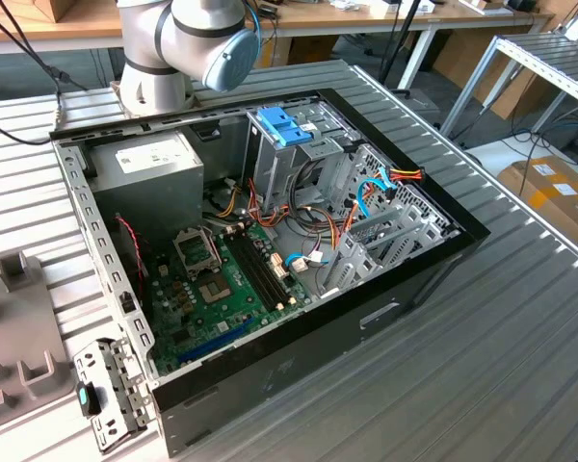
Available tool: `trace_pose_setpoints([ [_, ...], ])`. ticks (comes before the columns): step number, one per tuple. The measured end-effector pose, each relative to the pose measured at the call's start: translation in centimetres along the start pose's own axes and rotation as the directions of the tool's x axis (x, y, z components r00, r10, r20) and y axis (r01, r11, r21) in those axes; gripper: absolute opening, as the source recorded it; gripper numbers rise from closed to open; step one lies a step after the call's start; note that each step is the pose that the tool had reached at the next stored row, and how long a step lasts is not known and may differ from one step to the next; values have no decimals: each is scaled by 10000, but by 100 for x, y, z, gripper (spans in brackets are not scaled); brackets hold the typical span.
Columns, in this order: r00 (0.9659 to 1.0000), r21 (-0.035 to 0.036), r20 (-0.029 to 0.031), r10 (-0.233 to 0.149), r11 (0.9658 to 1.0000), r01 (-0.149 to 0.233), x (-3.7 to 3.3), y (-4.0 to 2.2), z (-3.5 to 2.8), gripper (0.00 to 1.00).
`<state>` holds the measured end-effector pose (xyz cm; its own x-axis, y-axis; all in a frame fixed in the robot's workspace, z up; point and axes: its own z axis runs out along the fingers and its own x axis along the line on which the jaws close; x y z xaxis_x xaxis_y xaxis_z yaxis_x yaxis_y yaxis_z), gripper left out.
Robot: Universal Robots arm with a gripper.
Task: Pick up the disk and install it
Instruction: 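Pick up the disk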
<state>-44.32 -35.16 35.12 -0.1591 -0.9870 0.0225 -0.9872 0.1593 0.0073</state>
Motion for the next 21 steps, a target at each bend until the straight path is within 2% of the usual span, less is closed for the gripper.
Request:
trace_pose_setpoints([
  [7,9994,124,13,-345,9993,344,-11,-3,6,11],
  [9,9994,126,14,-353,9993,353,-12,-8,10,11],
  [14,9993,127,13,-371,9992,371,-22,-72,24,11],
  [21,9992,128,13,-401,9991,400,-28,-103,59,11],
])
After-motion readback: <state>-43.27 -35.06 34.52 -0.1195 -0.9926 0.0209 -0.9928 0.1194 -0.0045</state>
